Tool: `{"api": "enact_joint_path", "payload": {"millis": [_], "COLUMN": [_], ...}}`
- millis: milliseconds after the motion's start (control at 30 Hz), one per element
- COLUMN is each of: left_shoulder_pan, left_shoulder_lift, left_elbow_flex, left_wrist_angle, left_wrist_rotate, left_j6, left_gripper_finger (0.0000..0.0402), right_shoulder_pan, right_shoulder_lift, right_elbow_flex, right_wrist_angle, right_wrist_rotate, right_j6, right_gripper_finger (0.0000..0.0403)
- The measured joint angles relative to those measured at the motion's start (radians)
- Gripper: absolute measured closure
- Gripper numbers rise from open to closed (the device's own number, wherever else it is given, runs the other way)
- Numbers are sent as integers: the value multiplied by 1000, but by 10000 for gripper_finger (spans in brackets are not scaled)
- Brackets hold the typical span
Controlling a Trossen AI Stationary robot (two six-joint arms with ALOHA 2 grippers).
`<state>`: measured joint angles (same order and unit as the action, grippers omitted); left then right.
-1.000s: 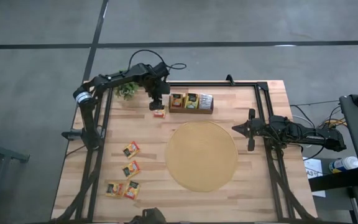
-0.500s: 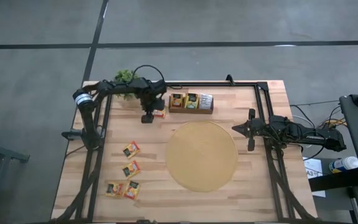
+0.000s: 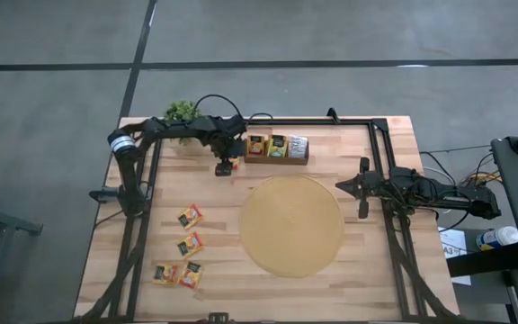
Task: Pick & Place Tea
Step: Put the orange tea bag into the left section of the wooden organizer
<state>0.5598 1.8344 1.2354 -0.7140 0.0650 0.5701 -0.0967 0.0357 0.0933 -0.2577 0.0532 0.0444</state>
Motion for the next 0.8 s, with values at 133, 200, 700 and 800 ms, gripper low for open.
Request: {"api": "enact_joint_path", "payload": {"millis": [133, 200, 700, 800], "left_shoulder_pan": [-1, -5, -15, -15], "left_shoulder_lift": [26, 37, 72, 54], "left_elbow_flex": [0, 0, 1, 0], "left_wrist_angle": [6, 10, 37, 23], "left_wrist_rotate": [29, 32, -32, -86], "left_j6": [-2, -2, -47, -69], "left_gripper_finger": [120, 120, 308, 375], "right_shoulder_pan": [0, 0, 0, 0], "right_shoulder_lift": [0, 0, 0, 0], "right_elbow_flex": [0, 0, 0, 0], "right_wrist_angle": [0, 0, 0, 0], "right_wrist_rotate": [0, 0, 0, 0], "right_j6": [0, 0, 0, 0], "right_gripper_finger": [394, 394, 394, 394]}}
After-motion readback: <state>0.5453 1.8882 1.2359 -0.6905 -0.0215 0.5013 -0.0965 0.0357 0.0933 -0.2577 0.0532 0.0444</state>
